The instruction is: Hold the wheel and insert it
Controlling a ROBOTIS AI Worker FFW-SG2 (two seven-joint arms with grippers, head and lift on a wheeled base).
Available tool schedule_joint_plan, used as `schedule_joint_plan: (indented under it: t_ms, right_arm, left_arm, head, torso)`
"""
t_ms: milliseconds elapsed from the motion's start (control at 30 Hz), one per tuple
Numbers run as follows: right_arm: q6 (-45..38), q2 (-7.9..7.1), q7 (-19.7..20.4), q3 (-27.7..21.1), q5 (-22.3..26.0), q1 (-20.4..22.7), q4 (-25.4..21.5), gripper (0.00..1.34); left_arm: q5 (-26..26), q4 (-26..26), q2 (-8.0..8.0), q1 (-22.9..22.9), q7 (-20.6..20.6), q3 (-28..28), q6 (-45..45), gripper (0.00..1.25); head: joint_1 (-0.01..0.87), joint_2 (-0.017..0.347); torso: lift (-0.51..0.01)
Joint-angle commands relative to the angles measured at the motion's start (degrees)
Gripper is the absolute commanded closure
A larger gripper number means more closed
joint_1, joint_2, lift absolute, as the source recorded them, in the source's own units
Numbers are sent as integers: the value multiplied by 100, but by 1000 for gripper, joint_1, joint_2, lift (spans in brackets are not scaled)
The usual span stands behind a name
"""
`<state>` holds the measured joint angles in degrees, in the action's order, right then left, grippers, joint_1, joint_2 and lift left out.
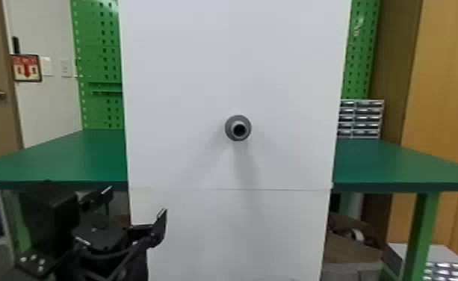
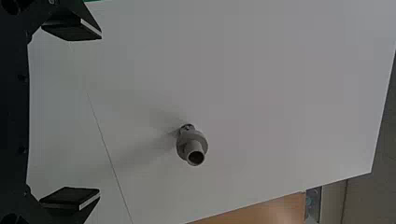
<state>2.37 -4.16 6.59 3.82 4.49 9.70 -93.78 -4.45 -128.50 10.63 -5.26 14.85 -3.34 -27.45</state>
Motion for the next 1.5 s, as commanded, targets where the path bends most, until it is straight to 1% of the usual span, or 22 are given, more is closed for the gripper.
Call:
schedule_joint_plan:
  t_ms: [0, 333, 533, 800, 1033, 1167, 1467]
  right_arm:
    - [0, -6, 0, 5, 0, 15, 0, 1207]
    - [0, -6, -8, 14, 9, -3, 0, 1207]
    - [0, -15, -8, 23, 44, -3, -88, 1207]
    - [-149, -94, -8, 102, 132, -91, -405, 1207]
    - [-237, -67, -8, 67, 299, -108, -703, 1207]
    - [-369, -76, -8, 49, 351, -126, -888, 1207]
    - [-466, -76, -17, 40, 483, -161, -1108, 1207]
  left_arm:
    - [-3, 0, -8, -2, 0, 8, 56, 101]
    - [-47, 18, -8, 7, 0, 61, 73, 101]
    - [-91, 53, -8, 7, 0, 70, 161, 101]
    - [-99, 62, -8, 7, 0, 88, 170, 101]
    - [-99, 62, -8, 25, 0, 96, 170, 101]
    - [-99, 62, -8, 25, 0, 105, 170, 101]
    - [-73, 62, -8, 34, 0, 96, 179, 101]
  head:
    - [210, 9]
    - [210, 9]
    - [210, 9]
    - [210, 9]
    - [210, 9]
    - [210, 9]
    - [210, 9]
  torso:
    - [-442]
    - [-442]
    - [-442]
    - [-442]
    - [-442]
    - [-442]
    - [-442]
